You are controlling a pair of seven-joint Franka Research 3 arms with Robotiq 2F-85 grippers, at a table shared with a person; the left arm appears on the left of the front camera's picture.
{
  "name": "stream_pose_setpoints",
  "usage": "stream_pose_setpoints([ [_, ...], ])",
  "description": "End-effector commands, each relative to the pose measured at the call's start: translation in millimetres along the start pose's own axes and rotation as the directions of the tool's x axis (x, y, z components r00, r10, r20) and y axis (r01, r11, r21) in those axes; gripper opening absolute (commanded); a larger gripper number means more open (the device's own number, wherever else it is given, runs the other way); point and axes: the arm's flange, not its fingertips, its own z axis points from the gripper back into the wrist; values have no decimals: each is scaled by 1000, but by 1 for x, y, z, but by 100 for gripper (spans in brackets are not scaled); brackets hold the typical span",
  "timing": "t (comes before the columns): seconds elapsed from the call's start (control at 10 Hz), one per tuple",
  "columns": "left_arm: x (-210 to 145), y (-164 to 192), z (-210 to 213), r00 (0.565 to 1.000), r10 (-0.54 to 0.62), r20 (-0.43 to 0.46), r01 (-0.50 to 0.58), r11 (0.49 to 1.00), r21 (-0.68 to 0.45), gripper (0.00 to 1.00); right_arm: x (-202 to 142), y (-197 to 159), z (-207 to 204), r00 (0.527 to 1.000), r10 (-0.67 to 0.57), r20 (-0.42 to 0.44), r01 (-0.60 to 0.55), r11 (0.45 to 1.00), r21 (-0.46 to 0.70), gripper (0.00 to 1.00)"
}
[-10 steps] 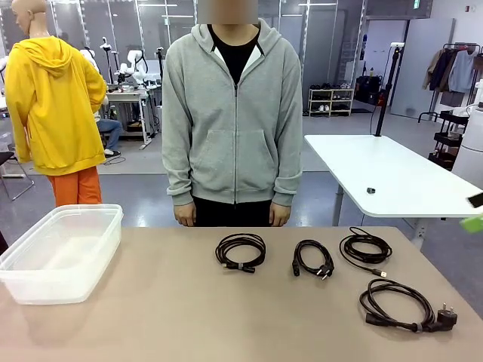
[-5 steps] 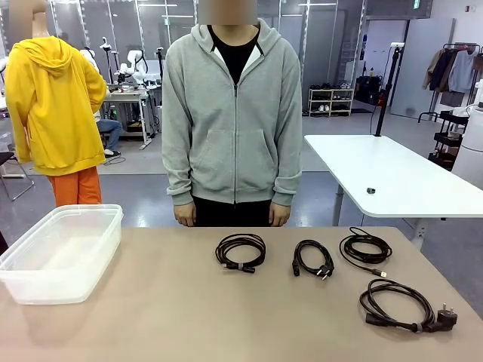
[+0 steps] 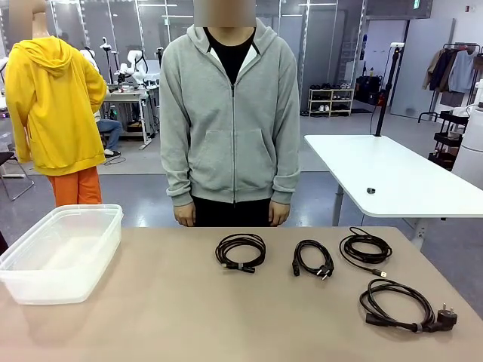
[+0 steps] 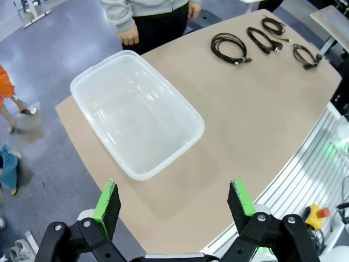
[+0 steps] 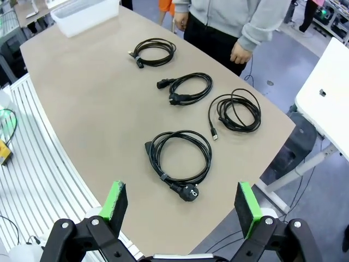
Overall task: Organize and store the cables.
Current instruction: Place the Power Cable into the Organizing box.
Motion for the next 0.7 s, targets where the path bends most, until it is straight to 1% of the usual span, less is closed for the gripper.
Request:
stream_pose_setpoints([
  [0.0, -11, -5, -2, 997, -63, 46, 62, 998, 16, 100, -5, 1, 9, 1000, -29, 11, 29, 999, -16, 100],
  [0.1, -14, -6, -4, 996, -68, 55, 67, 998, 9, 100, -5, -2, 11, 999, -52, 8, 52, 998, -26, 100],
  [0.3, -15, -8, -15, 997, -65, 29, 66, 998, -7, 100, 0, -6, 4, 997, -79, 4, 79, 997, -17, 100],
  [0.4, -8, -6, -2, 999, -50, 11, 50, 999, -5, 100, -7, -4, 12, 999, -40, 8, 40, 999, -36, 100],
  [0.6, -8, -6, -2, 999, -50, 11, 50, 999, -5, 100, -7, -4, 12, 999, -40, 8, 40, 999, -36, 100],
])
